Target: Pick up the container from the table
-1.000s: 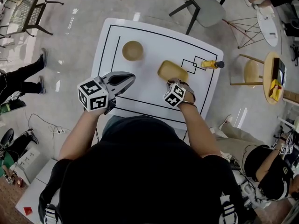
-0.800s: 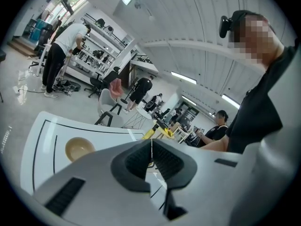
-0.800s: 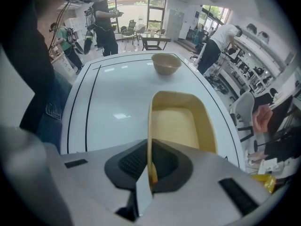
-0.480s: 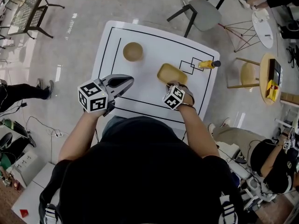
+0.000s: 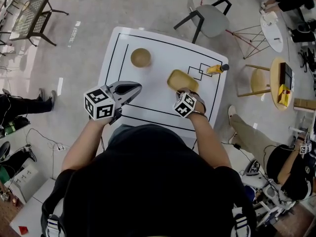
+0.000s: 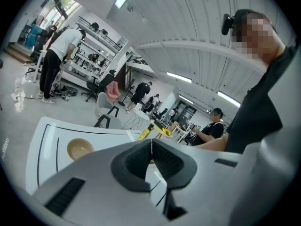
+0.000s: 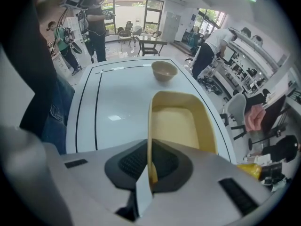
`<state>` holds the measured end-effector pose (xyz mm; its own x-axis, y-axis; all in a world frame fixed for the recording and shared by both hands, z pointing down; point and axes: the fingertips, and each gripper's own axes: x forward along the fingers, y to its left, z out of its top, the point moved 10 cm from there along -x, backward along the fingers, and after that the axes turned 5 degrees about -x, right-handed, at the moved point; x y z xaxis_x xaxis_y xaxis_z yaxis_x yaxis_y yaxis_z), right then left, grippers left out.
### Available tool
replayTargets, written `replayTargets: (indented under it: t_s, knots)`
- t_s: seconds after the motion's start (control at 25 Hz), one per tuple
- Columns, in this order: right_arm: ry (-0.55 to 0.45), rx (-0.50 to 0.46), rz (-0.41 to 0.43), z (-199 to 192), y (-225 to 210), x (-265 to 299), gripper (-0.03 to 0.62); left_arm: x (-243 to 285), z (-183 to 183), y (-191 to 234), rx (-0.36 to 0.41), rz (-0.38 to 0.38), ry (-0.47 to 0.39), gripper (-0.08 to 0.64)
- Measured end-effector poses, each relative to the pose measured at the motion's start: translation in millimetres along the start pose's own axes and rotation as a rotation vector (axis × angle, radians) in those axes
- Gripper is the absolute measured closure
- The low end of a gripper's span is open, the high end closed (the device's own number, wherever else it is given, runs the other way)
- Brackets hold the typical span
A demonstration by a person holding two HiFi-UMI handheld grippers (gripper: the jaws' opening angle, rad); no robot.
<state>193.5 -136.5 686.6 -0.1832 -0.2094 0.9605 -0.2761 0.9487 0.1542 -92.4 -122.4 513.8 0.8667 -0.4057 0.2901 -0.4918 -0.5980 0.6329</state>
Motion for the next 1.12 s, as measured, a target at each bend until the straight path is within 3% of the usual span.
replayTargets:
  t_s: [1.12]
  knots:
    - [-0.023, 0.023, -0.032, 12.8, 15.5, -54.8, 0.577, -22.0, 10.1, -23.1, 0.068, -0.04, -0.012, 0.549]
